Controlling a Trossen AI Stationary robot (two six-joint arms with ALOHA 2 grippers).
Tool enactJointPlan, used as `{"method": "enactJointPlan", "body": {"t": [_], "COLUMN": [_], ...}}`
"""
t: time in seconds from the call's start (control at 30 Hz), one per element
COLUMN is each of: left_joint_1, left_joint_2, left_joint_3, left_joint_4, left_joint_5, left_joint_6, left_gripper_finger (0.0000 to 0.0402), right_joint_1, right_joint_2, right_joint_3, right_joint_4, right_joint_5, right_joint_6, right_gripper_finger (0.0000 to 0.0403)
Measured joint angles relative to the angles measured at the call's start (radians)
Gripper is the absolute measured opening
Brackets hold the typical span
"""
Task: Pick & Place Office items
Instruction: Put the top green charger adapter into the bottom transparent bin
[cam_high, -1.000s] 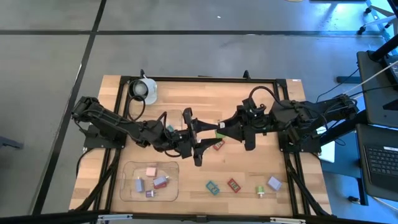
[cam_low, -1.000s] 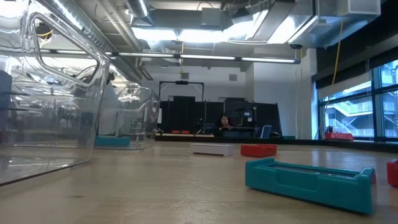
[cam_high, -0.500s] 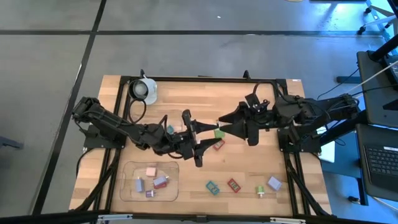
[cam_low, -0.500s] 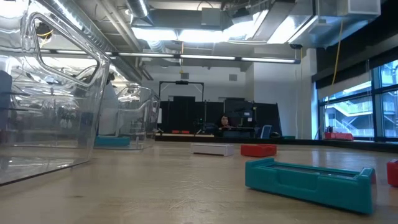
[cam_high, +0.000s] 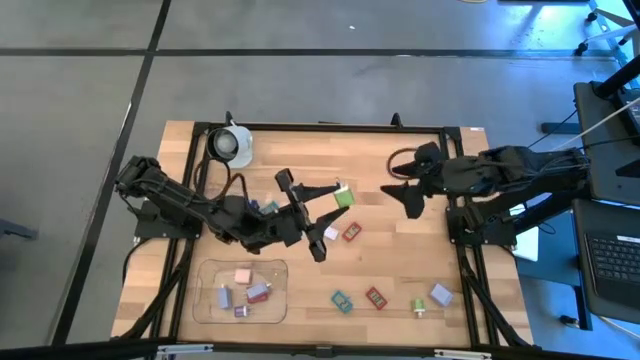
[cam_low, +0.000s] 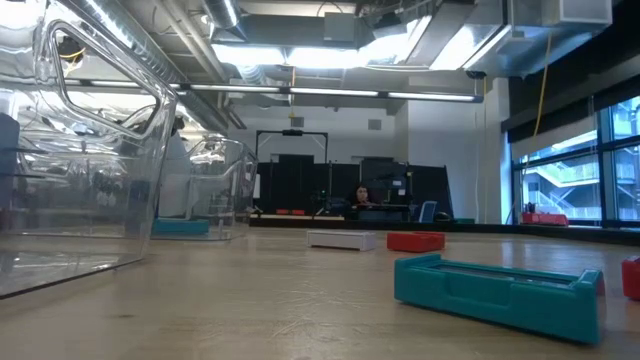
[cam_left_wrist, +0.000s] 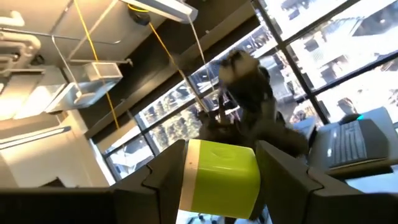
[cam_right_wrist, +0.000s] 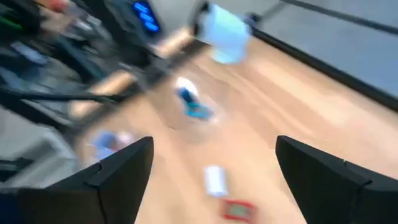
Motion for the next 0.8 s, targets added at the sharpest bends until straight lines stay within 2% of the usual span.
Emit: {"method": "enactJointPlan", "body": {"t": [0.13, 0.23, 0.37, 0.5, 0.6, 0.67, 0.8], "left_joint_1": [-0.02, -0.037, -0.057, -0.072, -0.088, -0.096, -0.101], "left_joint_2": [0.0, -0.001, -0.001, -0.001, -0.001, -0.001, -0.003], "left_joint_3": [0.001, 0.001, 0.001, 0.001, 0.001, 0.001, 0.001], "left_joint_4": [-0.006, -0.039, -0.162, -0.422, -0.659, -0.827, -1.149], "left_joint_5": [-0.02, -0.073, -0.229, -0.328, -0.311, -0.256, -0.031], "left_joint_6": [-0.053, -0.153, -0.415, -0.737, -1.028, -1.233, -1.61], "left_gripper_finger": [0.017, 0.017, 0.0171, 0.0171, 0.0171, 0.0171, 0.0171], "right_joint_1": [0.017, 0.032, 0.049, 0.054, 0.054, 0.054, 0.054], "right_joint_2": [0.012, 0.038, 0.077, 0.121, 0.156, 0.177, 0.216], "right_joint_3": [-0.001, -0.002, -0.002, -0.002, -0.002, -0.002, -0.002], "right_joint_4": [-0.145, -0.212, -0.239, -0.238, -0.239, -0.239, -0.241], "right_joint_5": [0.069, 0.1, 0.14, 0.157, 0.157, 0.152, 0.149], "right_joint_6": [0.032, 0.098, 0.124, 0.127, 0.129, 0.13, 0.127], "right_gripper_finger": [0.0341, 0.0341, 0.0341, 0.0341, 0.0341, 0.0341, 0.0341]}}
